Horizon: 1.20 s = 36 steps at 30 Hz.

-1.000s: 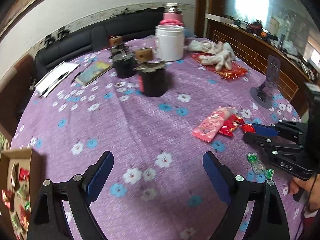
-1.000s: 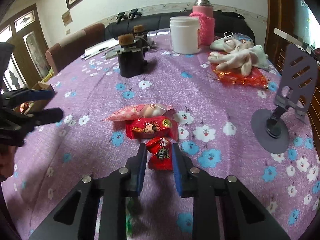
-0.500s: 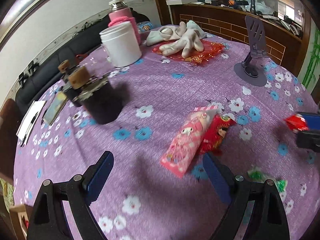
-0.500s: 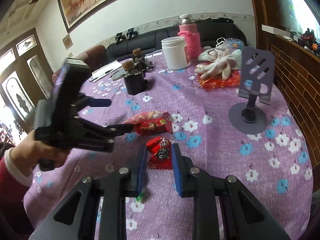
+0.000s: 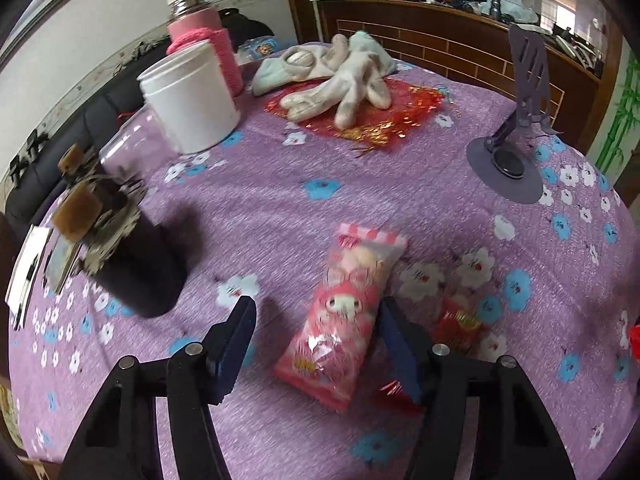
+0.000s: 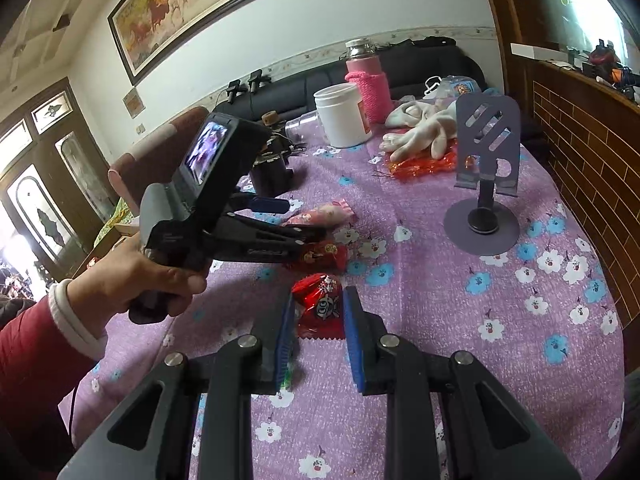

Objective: Organize snacks
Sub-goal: 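Grasp the pink Melody candy with the left tool while the right tool grasps a red twist candy, then carry the pink candy and red twist candy over the tray with both tools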

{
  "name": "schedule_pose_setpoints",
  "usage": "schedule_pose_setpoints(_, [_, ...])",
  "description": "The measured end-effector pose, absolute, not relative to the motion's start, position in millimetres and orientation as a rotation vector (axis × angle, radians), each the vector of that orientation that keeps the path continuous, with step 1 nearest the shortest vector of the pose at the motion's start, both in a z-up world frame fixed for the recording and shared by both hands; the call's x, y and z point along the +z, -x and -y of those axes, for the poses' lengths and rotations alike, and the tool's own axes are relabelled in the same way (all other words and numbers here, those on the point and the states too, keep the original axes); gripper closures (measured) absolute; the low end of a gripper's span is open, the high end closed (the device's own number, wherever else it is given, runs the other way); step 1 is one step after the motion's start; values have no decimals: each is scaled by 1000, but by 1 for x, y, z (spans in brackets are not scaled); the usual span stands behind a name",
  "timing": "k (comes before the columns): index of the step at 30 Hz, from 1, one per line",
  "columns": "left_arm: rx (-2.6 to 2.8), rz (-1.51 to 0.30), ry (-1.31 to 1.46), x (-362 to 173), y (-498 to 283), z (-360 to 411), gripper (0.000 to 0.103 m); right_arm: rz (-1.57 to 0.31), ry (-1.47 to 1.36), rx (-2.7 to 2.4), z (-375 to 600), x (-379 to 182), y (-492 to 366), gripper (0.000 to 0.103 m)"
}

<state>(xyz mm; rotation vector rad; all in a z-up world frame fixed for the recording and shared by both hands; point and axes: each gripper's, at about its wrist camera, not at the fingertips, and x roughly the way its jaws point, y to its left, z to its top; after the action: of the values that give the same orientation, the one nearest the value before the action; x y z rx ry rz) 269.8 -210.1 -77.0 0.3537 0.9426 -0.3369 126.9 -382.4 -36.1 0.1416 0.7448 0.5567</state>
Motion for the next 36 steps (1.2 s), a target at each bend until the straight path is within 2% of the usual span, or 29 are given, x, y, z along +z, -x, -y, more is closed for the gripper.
schedule_pose_setpoints(4, [-337,-951,-324,-77,-276,212,36,-747,-150,556,383,-36,-126,80])
schedule_pose_setpoints(5, [-338,-956,-305,-78,-276,211,39,-746,-149,556,382,-36,-125,80])
schedule_pose_setpoints(6, [-346,-960,-280,-78,-277,209,59,-745,-147,557,381,-36,-125,80])
schedule_pose_setpoints(7, [-359,-970,-246,-77,-277,207,72,-743,-145,556,380,-35,-124,80])
schedule_pose_setpoints(10, [-325,-970,-249,-75,-273,204,78,-738,-143,557,378,-33,-123,80])
schedule_pose_setpoints(21, [-199,-929,-130,-58,-213,145,78,-722,-140,598,355,-26,-114,80])
schedule_pose_setpoints(36, [110,-819,-50,-26,-85,39,78,-727,-80,781,258,-19,-80,80])
